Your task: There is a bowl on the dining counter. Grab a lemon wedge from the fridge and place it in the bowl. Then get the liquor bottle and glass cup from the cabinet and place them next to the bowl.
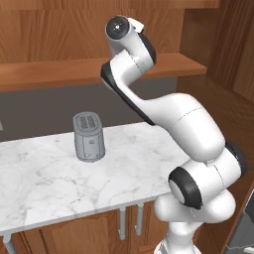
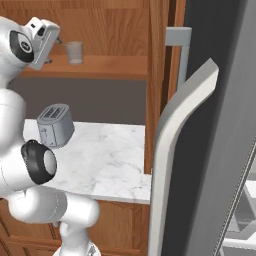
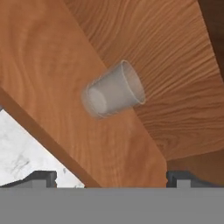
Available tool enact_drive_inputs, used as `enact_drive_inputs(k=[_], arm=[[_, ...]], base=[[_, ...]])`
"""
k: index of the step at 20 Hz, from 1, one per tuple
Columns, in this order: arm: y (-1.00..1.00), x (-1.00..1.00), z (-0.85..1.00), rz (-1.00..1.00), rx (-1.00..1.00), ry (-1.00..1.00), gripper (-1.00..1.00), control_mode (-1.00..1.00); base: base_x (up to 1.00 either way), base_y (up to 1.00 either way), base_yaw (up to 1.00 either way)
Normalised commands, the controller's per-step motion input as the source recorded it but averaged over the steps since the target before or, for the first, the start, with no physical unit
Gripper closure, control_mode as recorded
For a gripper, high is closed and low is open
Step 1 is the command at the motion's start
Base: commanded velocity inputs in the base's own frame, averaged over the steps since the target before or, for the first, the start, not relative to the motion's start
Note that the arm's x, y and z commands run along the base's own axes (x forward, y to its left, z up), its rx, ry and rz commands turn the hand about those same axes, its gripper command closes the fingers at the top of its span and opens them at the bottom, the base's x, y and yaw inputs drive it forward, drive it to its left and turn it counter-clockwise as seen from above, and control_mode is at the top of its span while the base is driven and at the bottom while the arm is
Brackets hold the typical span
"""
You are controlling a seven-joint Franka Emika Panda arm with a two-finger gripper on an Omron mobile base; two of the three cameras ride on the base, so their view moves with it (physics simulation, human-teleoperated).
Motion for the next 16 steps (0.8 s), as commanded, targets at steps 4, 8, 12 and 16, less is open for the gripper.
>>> enact_drive_inputs(k=[4, 8, 12, 16], arm=[[0.0, 0.52, 0.0, 0.01, -0.04, 0.04, -1.0, -1.0], [0.0, 0.47, -0.07, 0.02, -0.06, 0.1, -1.0, -1.0], [0.01, 0.45, -0.05, 0.03, -0.05, 0.07, -1.0, -1.0], [0.1, 0.39, -0.01, 0.03, -0.06, 0.03, -1.0, -1.0]], base=[[0.0, 0.0, 0.0], [0.0, 0.0, 0.0], [0.0, 0.0, 0.0], [0.0, 0.0, 0.0]])
